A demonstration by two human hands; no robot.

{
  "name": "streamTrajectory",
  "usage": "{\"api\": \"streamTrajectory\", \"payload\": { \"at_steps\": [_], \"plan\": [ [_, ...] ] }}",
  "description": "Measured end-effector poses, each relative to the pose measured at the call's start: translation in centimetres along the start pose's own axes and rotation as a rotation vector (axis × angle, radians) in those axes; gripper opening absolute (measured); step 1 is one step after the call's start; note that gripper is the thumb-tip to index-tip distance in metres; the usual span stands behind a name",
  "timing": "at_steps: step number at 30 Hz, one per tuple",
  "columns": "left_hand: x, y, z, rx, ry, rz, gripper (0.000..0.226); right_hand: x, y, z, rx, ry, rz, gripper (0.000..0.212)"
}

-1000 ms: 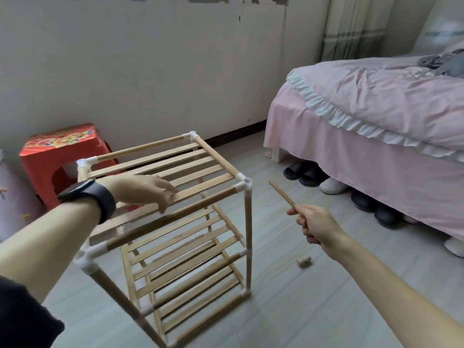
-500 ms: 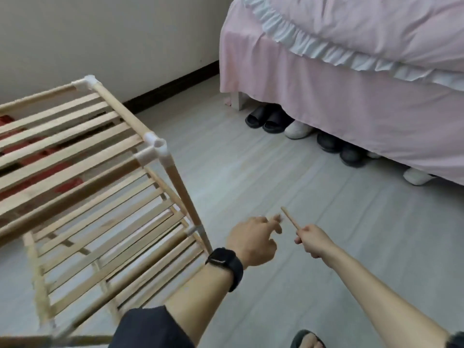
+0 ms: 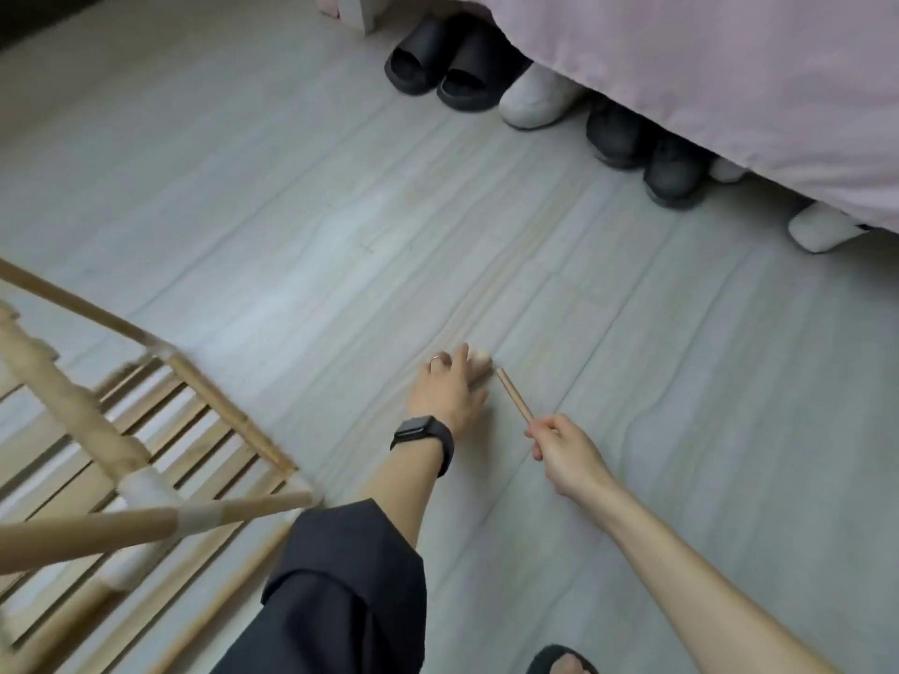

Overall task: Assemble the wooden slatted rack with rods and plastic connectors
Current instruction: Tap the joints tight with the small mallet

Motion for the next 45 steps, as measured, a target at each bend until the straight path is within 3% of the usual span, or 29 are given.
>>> {"api": "streamTrajectory", "payload": {
  "at_steps": [3,5,8,10,12,19,24,29,34,39,41,45],
  "plan": [
    [-1.4,-0.3,-0.5,0.04,0.019,0.106,0.03,1.0,-1.2,-1.2,0.088,-0.076,0.03,0.023],
    [-0.9,-0.1,-1.3,0.391,-0.022,0.136,0.032,1.5,-1.7,-1.5,0.134,-0.103,0.059,0.023],
    [2.6,1.8,-1.4,1.223,-0.229,0.004,0.032,2.2,-1.4,-2.2,0.135,-0.161,0.078,0.021],
    [4.8,2.1,-1.2,1.475,-0.259,-0.035,0.03,2.9,-0.4,-2.9,0.13,-0.2,0.052,0.02],
    [6.2,2.1,-1.5,1.562,-0.272,-0.013,0.029,3.8,0.6,-3.5,0.137,-0.24,0.032,0.021],
    [8.4,0.5,-2.7,1.527,-0.229,0.09,0.025,6.6,1.7,-4.8,0.342,-0.334,0.042,0.029],
    [9.5,-0.7,-3.2,1.171,-0.036,0.085,0.026,7.6,2.0,-4.7,0.619,-0.357,0.125,0.033],
    [9.6,-0.7,-3.0,1.127,-0.057,0.24,0.027,8.3,3.4,-3.5,0.578,-0.402,0.189,0.027],
    [10.9,3.3,-3.0,1.061,-0.111,0.224,0.031,8.8,2.9,-2.4,0.801,-0.321,0.25,0.03],
    [12.3,4.9,-3.8,1.085,-0.097,0.138,0.03,8.0,2.7,-2.1,0.873,-0.32,0.176,0.027],
    [12.5,4.5,-4.1,1.067,-0.114,0.096,0.023,7.6,2.0,-2.3,0.7,-0.306,0.145,0.016],
    [13.1,5.0,-4.6,1.114,-0.239,0.12,0.026,7.6,0.3,-2.8,-0.364,-0.107,-0.102,0.014]
  ]
}}
Point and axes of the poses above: each hand's wrist, its own x-axis away from the middle knuckle, its own y-axis out of the palm, z = x × y, the point moved 9 cm from there along -x, towards the middle knuckle, and after that the axes turned 15 degrees about y, right-handed, at the moved point
